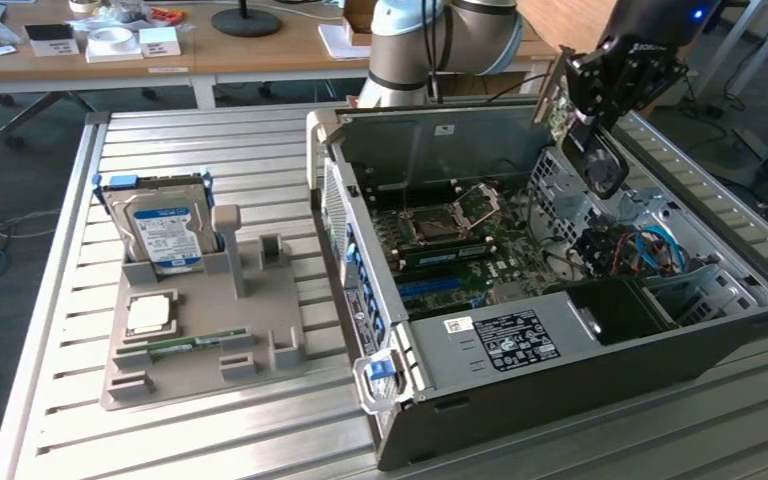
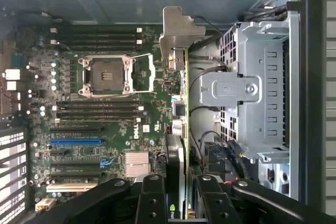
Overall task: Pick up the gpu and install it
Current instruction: 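Pick up the gpu and move the gpu toward the slot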
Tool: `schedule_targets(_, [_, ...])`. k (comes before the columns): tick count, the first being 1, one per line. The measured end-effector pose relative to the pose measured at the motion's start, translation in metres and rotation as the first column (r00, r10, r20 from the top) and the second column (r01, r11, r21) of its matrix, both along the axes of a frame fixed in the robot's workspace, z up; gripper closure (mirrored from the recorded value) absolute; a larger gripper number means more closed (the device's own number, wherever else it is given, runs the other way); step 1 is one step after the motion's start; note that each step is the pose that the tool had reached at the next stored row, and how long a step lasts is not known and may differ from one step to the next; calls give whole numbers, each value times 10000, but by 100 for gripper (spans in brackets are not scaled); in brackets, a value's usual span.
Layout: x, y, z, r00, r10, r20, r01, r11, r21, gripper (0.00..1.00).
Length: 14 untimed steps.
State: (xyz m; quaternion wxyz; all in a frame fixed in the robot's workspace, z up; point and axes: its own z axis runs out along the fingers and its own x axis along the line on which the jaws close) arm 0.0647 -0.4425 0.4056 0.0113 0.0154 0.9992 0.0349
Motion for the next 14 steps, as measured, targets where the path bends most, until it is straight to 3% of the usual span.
schedule_targets(6, [2, 0, -106, 10000, 0, 0, 0, 10000, 1, 73])
schedule_targets(14, [11, 0, -129, 10000, 3, 0, -3, 10000, 4, 73])
